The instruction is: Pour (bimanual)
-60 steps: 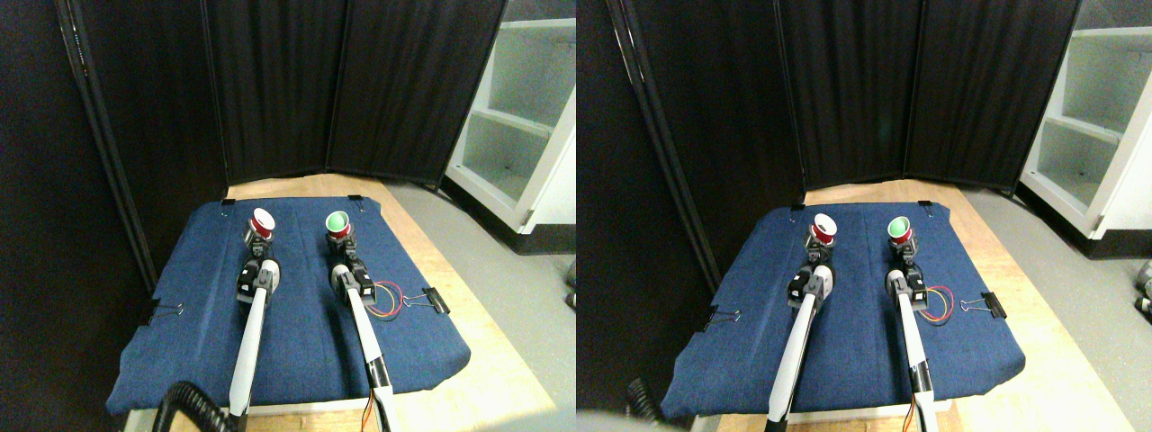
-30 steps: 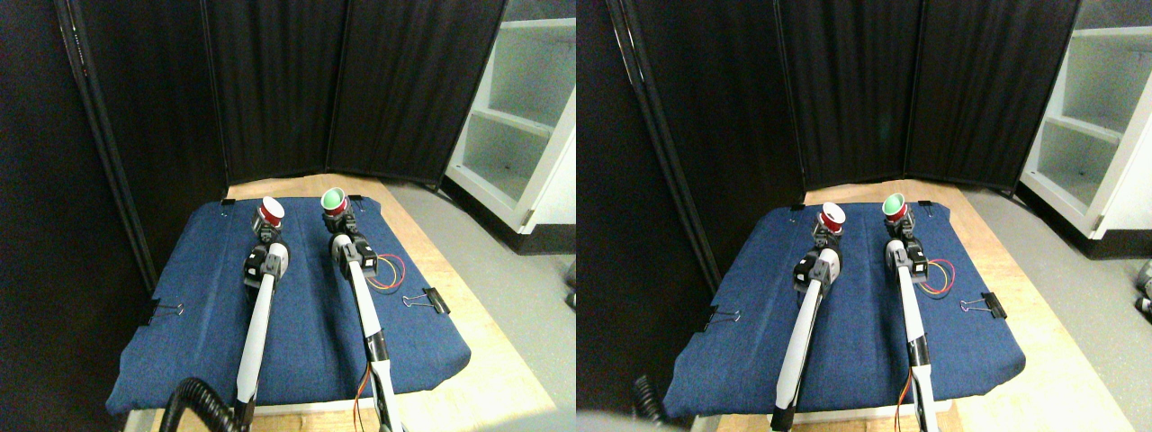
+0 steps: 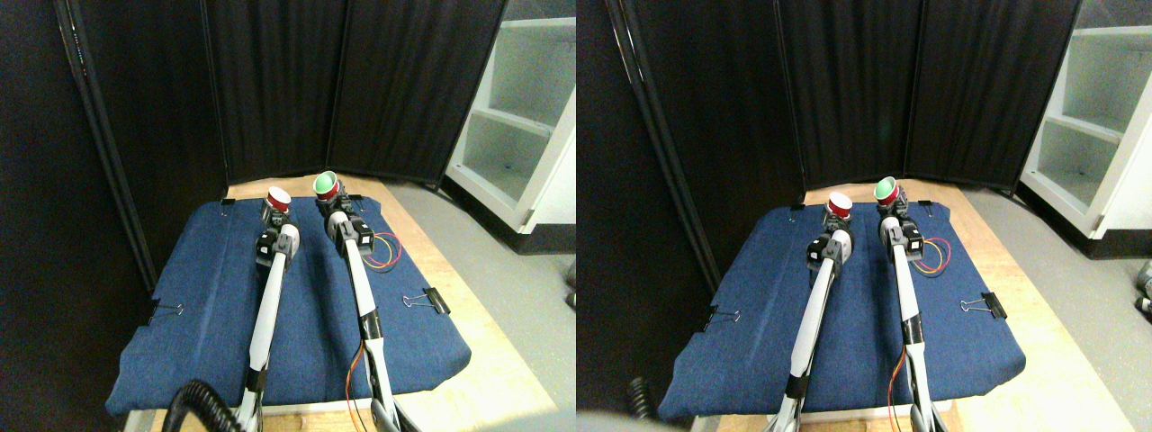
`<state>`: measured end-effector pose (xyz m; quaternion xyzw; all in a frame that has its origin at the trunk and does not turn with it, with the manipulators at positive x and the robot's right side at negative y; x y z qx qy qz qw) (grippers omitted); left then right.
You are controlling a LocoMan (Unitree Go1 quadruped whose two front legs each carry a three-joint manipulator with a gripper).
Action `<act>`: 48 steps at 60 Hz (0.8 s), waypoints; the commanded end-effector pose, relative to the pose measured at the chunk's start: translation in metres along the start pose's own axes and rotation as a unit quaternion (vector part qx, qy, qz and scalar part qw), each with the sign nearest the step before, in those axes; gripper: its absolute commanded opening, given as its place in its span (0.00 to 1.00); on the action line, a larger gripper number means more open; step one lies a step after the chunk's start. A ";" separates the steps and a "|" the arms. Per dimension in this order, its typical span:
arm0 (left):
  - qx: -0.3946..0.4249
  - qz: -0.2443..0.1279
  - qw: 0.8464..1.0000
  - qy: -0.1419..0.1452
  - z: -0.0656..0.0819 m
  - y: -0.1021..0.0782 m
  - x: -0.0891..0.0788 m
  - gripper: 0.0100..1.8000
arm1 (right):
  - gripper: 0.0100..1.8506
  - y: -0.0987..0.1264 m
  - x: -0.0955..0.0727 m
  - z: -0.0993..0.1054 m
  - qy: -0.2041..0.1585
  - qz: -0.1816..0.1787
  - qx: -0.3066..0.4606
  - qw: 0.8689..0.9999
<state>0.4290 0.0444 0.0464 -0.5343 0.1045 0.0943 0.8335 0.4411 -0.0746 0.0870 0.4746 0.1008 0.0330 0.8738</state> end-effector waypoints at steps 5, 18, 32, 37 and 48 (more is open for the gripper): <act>0.002 -0.001 1.000 -0.011 -0.006 -0.004 0.003 0.00 | 0.00 0.022 -0.006 0.006 0.006 0.024 -0.037 0.999; -0.012 0.004 1.000 0.001 -0.010 -0.005 -0.002 0.00 | 0.01 0.035 -0.004 0.008 0.023 0.029 -0.069 0.997; -0.007 0.002 1.000 0.013 -0.012 -0.005 -0.010 0.00 | 0.00 0.040 -0.003 0.004 0.033 0.016 -0.072 0.997; -0.011 0.004 1.000 0.012 -0.013 -0.005 -0.012 0.00 | 0.00 0.040 -0.002 0.002 0.036 0.014 -0.079 0.996; -0.009 0.003 1.000 0.027 -0.014 -0.010 -0.018 0.00 | 0.00 0.033 0.006 -0.007 0.055 0.017 -0.091 0.994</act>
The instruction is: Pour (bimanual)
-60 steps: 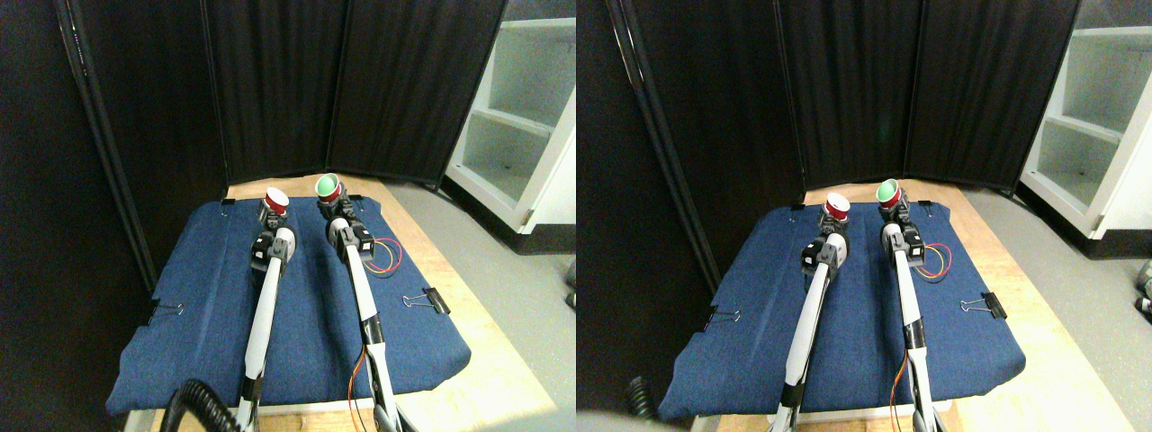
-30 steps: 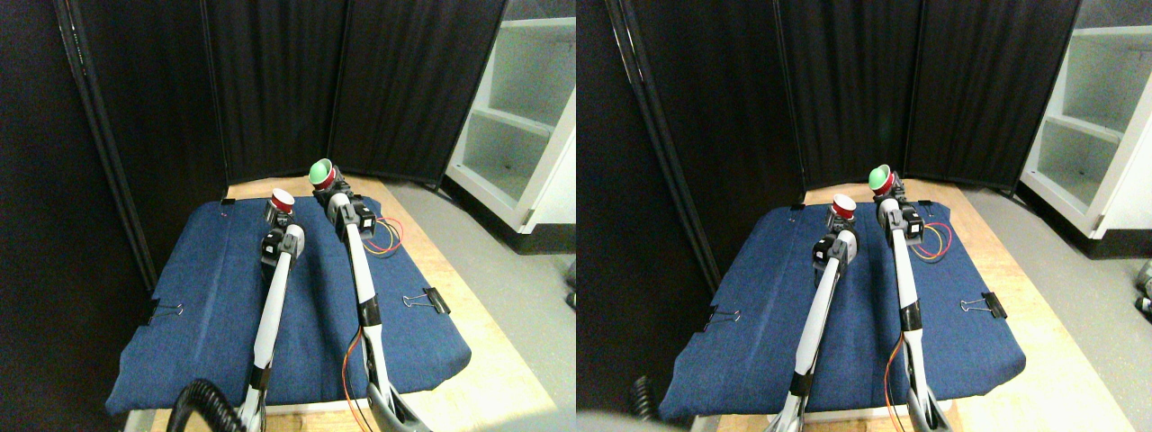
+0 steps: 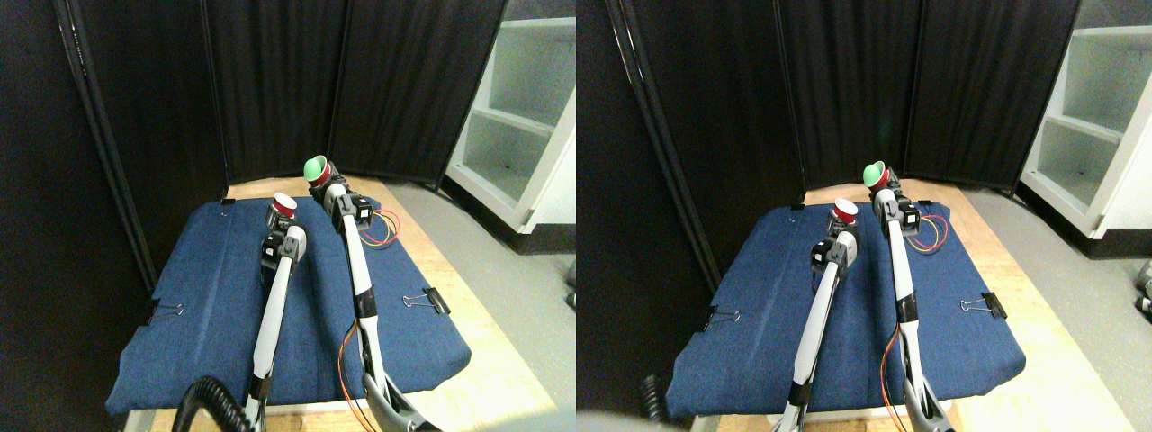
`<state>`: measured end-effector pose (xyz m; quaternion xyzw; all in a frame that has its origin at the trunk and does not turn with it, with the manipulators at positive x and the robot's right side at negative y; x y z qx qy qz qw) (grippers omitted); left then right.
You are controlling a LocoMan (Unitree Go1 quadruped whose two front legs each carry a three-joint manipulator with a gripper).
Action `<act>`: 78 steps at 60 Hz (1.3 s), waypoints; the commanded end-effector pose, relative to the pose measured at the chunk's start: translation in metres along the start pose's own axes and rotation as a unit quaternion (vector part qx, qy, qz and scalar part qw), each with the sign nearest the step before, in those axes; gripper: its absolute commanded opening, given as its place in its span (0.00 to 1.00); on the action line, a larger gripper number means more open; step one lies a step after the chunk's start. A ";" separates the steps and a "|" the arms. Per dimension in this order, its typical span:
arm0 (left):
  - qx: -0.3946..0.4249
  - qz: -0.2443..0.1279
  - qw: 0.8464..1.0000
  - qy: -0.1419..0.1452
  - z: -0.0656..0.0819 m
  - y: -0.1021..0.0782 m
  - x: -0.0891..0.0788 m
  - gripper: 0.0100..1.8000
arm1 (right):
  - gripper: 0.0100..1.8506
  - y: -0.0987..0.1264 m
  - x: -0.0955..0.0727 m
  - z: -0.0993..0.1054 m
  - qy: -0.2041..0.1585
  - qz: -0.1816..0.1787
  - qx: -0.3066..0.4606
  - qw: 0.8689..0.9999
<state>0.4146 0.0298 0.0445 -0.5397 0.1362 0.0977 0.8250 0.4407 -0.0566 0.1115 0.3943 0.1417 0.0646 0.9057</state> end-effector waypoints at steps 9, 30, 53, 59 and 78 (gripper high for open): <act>-0.008 -0.016 1.000 0.004 0.000 -0.007 -0.002 0.00 | 0.00 0.002 0.008 -0.011 0.011 0.020 -0.012 1.000; -0.009 -0.016 1.000 0.010 0.001 -0.008 -0.003 0.00 | 0.00 0.007 0.009 -0.018 0.045 0.044 -0.103 0.993; -0.014 -0.012 1.000 0.005 -0.001 -0.007 0.000 0.00 | 0.00 0.015 0.006 -0.017 0.051 0.046 -0.160 0.985; -0.011 -0.013 1.000 0.008 -0.002 -0.006 0.001 0.00 | 0.00 0.017 0.005 -0.017 0.054 0.048 -0.195 0.978; -0.020 -0.010 1.000 0.005 -0.001 -0.005 0.002 0.00 | 0.00 0.026 0.006 -0.022 0.082 0.074 -0.321 0.940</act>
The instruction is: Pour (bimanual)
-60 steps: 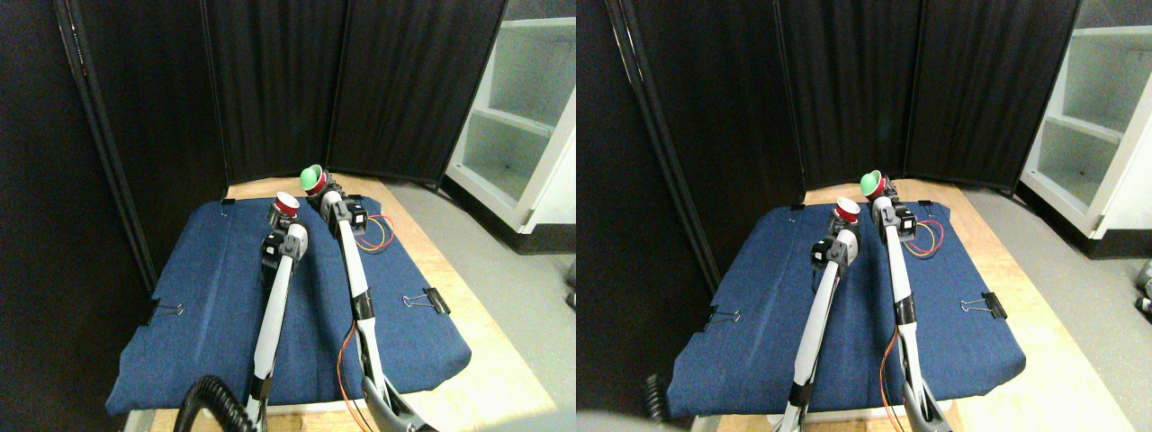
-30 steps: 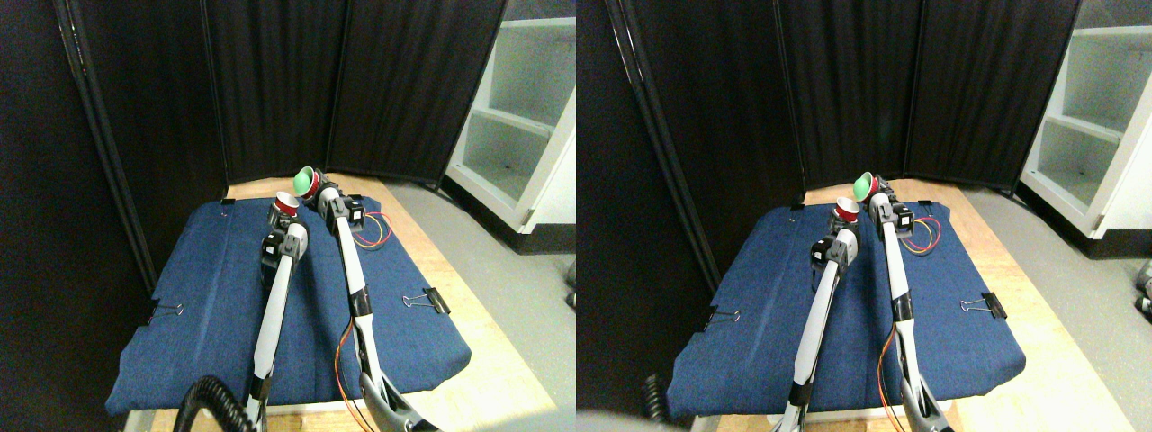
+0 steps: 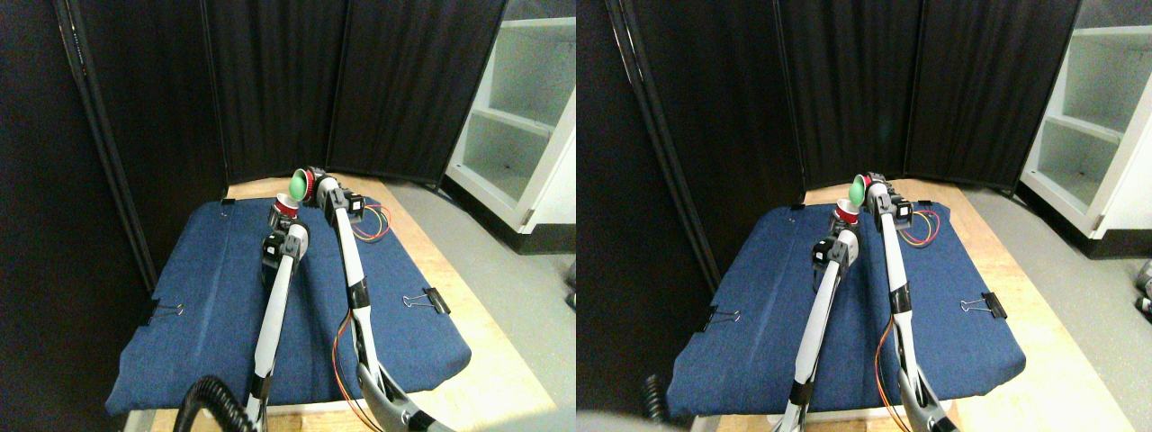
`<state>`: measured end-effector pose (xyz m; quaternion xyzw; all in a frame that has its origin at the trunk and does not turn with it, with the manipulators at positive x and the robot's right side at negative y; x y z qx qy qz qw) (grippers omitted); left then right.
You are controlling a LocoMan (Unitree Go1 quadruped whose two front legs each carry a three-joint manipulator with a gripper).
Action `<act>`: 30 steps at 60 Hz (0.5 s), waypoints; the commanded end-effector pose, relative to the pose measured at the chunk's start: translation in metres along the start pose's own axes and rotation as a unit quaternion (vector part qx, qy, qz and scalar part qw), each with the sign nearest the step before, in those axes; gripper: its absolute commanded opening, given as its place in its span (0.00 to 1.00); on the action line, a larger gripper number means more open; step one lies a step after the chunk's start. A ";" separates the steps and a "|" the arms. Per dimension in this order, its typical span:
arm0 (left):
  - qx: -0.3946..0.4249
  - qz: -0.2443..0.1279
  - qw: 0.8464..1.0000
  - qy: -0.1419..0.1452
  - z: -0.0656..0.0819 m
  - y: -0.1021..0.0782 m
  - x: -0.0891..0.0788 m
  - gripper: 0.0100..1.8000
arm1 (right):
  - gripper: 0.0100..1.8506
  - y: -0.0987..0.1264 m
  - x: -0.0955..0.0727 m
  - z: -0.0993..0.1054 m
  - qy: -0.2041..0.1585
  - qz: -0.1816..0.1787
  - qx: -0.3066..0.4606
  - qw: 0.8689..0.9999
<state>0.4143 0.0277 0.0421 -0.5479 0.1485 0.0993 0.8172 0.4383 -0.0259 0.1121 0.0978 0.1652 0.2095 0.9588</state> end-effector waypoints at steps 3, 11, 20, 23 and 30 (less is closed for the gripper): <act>-0.006 -0.018 1.000 -0.006 0.002 -0.006 0.001 0.00 | 0.00 0.003 0.003 0.003 -0.004 -0.003 -0.023 1.000; -0.013 -0.018 1.000 -0.009 0.002 -0.005 0.002 0.00 | 0.00 0.005 0.003 0.002 0.004 0.008 -0.042 0.999; -0.009 -0.018 1.000 -0.008 0.003 -0.004 0.003 0.00 | 0.00 0.003 0.005 0.000 0.012 0.009 -0.074 0.997; -0.009 -0.018 1.000 -0.006 0.003 -0.005 0.003 0.00 | 0.00 0.002 0.005 -0.001 0.015 0.009 -0.079 0.997; -0.002 -0.019 1.000 -0.002 0.003 -0.006 0.002 0.00 | 0.01 -0.001 0.007 -0.003 0.019 0.006 -0.084 0.996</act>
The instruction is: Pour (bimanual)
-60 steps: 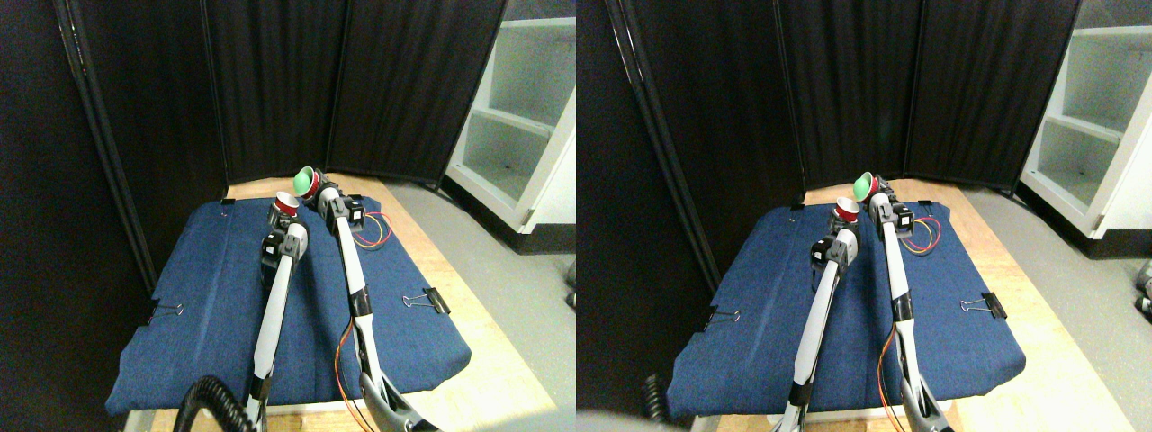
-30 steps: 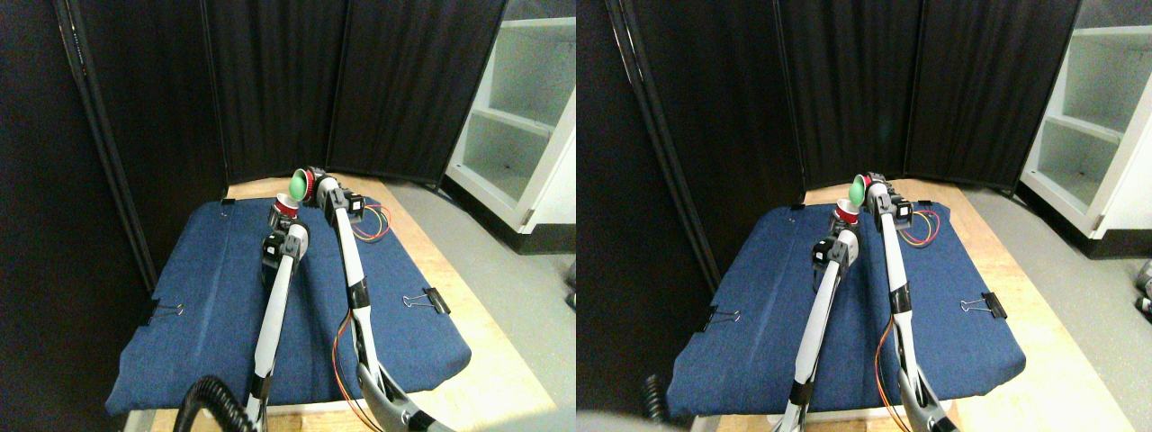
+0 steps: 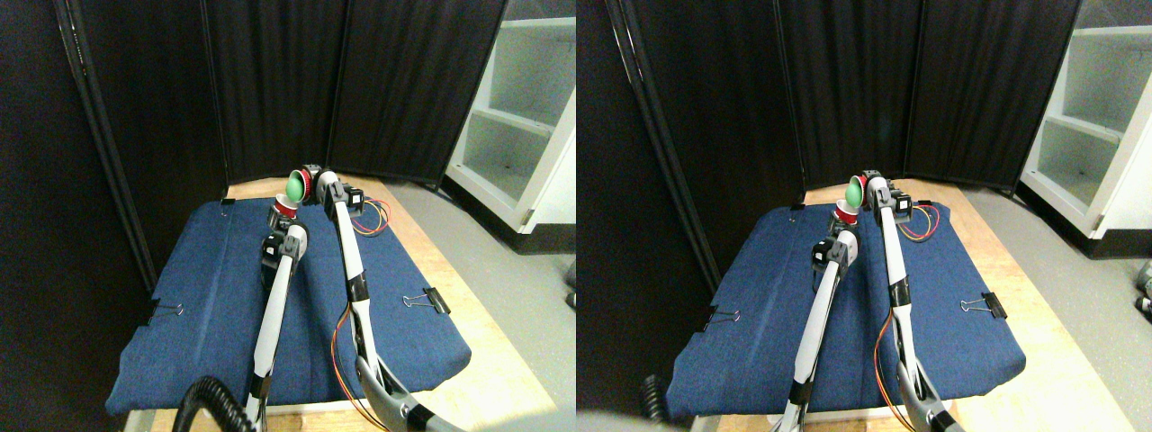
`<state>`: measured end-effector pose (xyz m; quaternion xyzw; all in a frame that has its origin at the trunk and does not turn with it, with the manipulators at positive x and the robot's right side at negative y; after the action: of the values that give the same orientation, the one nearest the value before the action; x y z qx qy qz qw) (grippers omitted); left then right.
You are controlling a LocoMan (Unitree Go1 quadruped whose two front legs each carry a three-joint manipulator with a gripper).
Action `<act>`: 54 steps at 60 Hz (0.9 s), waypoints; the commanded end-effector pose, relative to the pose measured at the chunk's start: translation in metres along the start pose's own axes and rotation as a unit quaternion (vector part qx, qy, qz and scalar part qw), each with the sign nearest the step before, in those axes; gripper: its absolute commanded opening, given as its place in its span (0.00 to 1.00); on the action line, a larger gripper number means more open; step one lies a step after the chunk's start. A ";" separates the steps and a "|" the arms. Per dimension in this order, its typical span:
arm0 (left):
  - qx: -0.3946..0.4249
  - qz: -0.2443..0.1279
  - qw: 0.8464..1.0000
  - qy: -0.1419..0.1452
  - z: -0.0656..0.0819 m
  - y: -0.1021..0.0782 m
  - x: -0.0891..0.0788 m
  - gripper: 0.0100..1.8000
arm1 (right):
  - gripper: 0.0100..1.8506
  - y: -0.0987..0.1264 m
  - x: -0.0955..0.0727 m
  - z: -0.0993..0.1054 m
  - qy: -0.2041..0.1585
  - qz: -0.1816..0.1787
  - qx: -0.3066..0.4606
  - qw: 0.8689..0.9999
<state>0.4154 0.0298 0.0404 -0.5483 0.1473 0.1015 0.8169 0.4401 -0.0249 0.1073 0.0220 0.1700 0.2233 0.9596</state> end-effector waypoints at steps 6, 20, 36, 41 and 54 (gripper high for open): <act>-0.002 -0.020 1.000 -0.002 0.002 -0.008 0.001 0.00 | 0.01 -0.001 0.006 0.000 0.003 0.002 -0.012 1.000; -0.006 -0.021 1.000 0.002 0.003 -0.008 0.001 0.00 | 0.00 -0.003 0.010 -0.002 0.007 0.001 -0.028 1.000; -0.008 -0.022 1.000 -0.002 0.004 -0.008 0.002 0.00 | 0.00 -0.003 0.016 -0.002 0.004 0.005 -0.111 0.994; -0.006 -0.021 1.000 -0.003 0.004 -0.008 0.005 0.00 | 0.00 0.001 0.015 -0.001 -0.001 0.000 -0.137 0.991; -0.006 -0.016 1.000 -0.007 0.003 -0.007 0.009 0.00 | 0.00 0.007 0.013 0.003 -0.021 0.006 -0.199 0.980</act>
<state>0.4204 0.0289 0.0345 -0.5369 0.1646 0.1024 0.8211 0.4515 -0.0205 0.0987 -0.1355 0.1319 0.2457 0.9507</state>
